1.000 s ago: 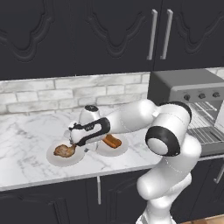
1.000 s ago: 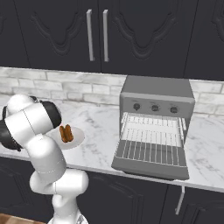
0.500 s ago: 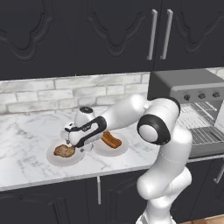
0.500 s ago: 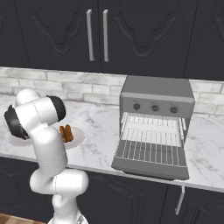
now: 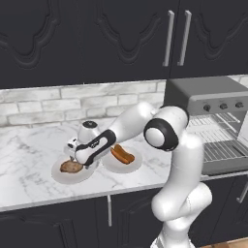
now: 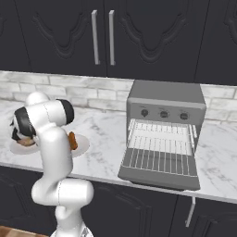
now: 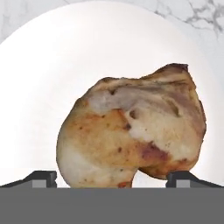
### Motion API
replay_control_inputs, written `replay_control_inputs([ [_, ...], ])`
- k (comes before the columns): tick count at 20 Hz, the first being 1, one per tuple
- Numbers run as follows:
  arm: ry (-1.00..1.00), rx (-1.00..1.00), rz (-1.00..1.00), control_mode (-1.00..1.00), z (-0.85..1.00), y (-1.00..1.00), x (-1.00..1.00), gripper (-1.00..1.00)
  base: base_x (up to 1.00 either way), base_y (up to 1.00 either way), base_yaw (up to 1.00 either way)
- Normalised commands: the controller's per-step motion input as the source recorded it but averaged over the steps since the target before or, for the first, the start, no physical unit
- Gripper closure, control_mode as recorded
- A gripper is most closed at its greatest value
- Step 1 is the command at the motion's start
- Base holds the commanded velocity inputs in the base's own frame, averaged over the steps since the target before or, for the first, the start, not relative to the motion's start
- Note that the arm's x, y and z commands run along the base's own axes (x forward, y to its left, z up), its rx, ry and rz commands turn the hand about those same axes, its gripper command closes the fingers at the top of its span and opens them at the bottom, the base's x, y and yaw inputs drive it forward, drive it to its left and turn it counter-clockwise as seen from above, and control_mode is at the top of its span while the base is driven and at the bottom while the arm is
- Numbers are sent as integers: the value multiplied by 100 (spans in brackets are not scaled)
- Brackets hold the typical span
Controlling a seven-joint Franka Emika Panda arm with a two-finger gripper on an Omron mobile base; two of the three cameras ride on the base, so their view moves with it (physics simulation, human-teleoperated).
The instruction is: Open the toaster oven door. Place the hotdog bun on the top rack in the toaster oven and place the chicken drumstick on the bottom rack.
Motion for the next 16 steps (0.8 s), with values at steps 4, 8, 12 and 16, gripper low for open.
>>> replay_control_inputs([
  [4, 0, -2, 0, -100, -28, 13, 16, -100, 0, 0, 0],
  [8, 0, -2, 0, -100, -27, 14, 9, 100, 0, 0, 0],
  [12, 0, 0, 0, -100, -27, 4, 3, 100, 0, 0, 0],
  [16, 0, 0, 0, -100, -26, 1, 0, 100, 0, 0, 0],
])
